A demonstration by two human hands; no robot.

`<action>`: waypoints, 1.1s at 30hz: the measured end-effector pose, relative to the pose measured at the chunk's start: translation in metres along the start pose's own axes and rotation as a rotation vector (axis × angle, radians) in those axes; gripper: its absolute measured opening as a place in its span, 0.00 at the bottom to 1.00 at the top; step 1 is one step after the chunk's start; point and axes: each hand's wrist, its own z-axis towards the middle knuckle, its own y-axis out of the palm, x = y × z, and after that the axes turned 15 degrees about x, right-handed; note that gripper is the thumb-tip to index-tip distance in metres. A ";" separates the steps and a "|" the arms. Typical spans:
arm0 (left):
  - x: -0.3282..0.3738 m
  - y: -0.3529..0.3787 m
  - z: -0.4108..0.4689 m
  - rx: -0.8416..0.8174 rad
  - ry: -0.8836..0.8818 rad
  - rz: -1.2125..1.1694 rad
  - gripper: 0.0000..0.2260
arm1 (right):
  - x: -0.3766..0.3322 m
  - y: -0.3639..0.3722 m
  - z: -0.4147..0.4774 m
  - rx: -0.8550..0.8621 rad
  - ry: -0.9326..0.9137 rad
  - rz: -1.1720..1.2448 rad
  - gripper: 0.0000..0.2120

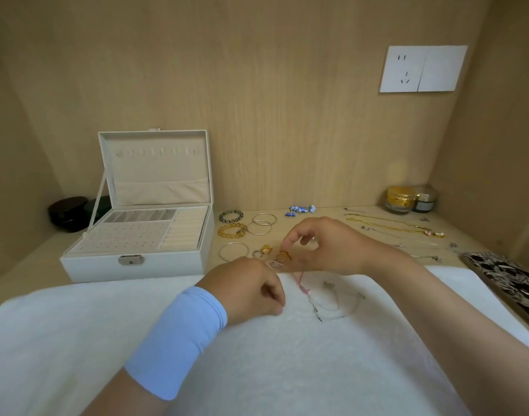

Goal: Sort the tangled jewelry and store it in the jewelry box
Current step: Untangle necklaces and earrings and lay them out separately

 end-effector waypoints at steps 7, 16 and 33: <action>-0.004 -0.011 0.030 0.204 -0.114 -0.514 0.05 | 0.000 -0.011 0.003 -0.041 0.030 0.370 0.10; 0.022 -0.025 0.129 0.284 -0.435 -0.881 0.07 | 0.026 -0.040 0.063 0.243 0.069 0.448 0.07; -0.014 0.004 0.117 0.159 -0.153 -0.182 0.04 | 0.085 -0.008 0.082 0.120 0.141 -0.406 0.05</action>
